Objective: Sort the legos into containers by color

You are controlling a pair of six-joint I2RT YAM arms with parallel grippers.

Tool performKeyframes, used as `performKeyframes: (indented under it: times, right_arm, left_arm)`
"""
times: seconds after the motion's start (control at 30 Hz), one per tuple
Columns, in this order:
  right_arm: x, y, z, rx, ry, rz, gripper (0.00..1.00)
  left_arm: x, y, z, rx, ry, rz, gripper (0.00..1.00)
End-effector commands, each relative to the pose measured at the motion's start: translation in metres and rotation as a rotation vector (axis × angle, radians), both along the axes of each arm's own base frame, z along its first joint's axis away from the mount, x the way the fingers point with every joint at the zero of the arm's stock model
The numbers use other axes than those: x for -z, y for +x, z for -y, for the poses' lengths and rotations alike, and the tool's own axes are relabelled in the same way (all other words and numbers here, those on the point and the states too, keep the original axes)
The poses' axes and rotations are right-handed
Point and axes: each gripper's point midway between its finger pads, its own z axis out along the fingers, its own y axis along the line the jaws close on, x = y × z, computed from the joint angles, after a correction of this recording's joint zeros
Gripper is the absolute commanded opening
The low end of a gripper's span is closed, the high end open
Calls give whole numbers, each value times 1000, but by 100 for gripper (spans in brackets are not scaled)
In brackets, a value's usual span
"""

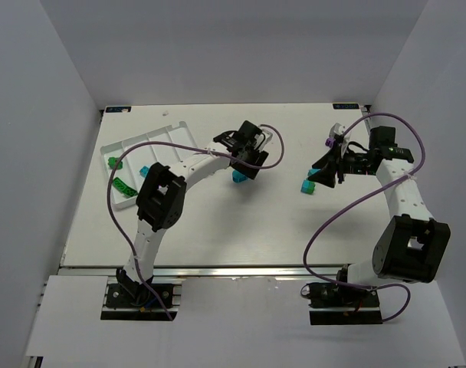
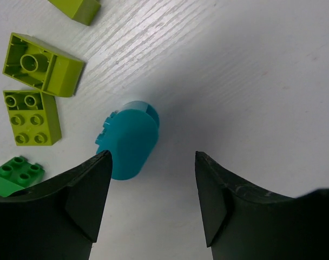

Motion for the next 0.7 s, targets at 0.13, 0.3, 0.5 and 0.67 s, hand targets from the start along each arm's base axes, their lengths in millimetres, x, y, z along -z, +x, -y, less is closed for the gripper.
performKeyframes:
  times: [0.13, 0.3, 0.5, 0.67]
  right_arm:
    - [-11, -5, -2, -34, 48, 17, 58]
    - [-8, -3, -4, -39, 70, -20, 59]
    - [-9, -4, -3, -46, 68, -23, 59]
    - [-9, -9, -4, -51, 65, -20, 59]
  left_arm:
    - [-16, 25, -11, 92, 155, 132, 73]
    - [10, 23, -15, 97, 186, 101, 73]
    - [32, 18, -19, 110, 209, 75, 71]
    - [29, 22, -13, 80, 164, 91, 55]
